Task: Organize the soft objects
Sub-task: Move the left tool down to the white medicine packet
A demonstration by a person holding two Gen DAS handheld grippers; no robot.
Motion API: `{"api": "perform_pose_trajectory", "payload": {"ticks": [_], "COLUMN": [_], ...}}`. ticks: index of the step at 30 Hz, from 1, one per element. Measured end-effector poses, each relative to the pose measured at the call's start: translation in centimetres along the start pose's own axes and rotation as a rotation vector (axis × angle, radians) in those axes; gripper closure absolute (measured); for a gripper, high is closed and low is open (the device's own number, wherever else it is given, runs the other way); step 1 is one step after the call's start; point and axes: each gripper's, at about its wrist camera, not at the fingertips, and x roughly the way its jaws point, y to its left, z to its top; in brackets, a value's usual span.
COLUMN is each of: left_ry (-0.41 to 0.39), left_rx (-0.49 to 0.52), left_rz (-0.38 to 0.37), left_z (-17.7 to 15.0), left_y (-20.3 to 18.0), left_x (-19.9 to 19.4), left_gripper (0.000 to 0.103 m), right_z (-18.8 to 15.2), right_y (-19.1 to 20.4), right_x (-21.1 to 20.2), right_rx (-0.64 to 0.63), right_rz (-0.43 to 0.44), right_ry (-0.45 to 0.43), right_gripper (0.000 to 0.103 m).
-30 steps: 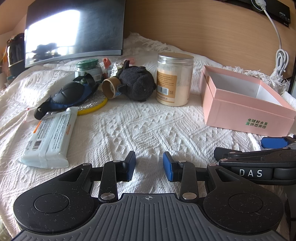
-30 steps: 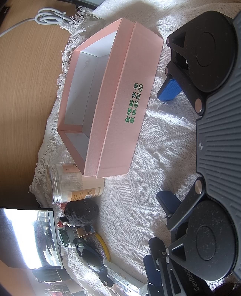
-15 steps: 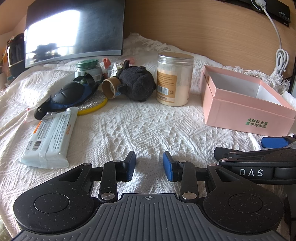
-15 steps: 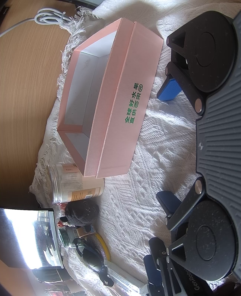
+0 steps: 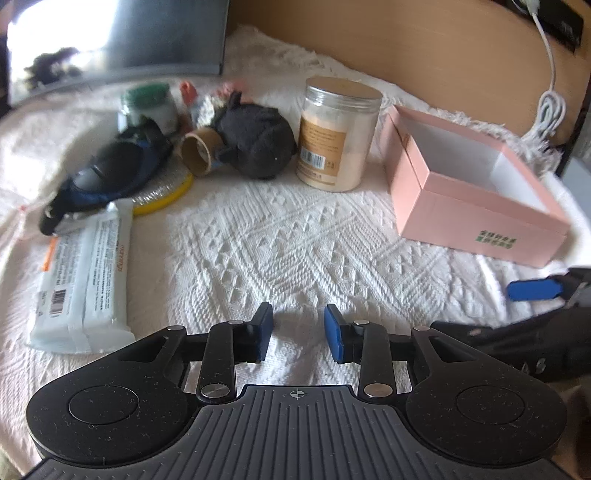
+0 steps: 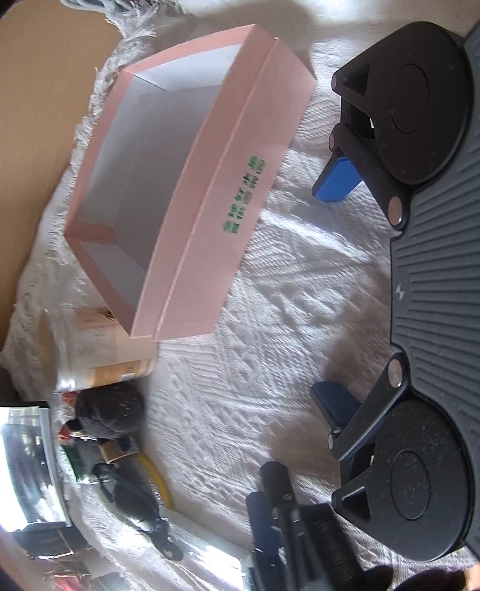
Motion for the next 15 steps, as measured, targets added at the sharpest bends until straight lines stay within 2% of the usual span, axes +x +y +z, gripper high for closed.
{"api": "perform_pose_trajectory", "payload": {"ticks": [3,7,8,11,15], "left_ry": [-0.003,-0.059,-0.063,-0.045,-0.049], "left_rx": [-0.018,-0.011,-0.029,-0.126,-0.21], "left_rz": [-0.051,-0.107,-0.072,0.106,0.195], "left_z": [0.5,2.1,2.5,3.5,3.7], "left_y": [2.0,5.8,7.2,11.5,15.2], "left_x": [-1.0,-3.9,-4.6,-5.5,-5.1], "left_gripper": [0.068,0.07,0.07,0.071,0.071], "right_z": [0.0,2.7,3.9,7.0,10.2], "right_y": [0.1,1.4,2.2,3.9,5.8], "right_x": [0.0,0.1,-0.7,-3.1,-4.3], "right_rx": [0.006,0.013,0.002,0.0,0.018], "right_rz": [-0.006,-0.009,-0.011,-0.024,-0.014], "right_ry": [-0.009,0.078,0.043,-0.068,-0.124], "right_gripper": [0.0,0.0,0.0,0.0,0.0]}}
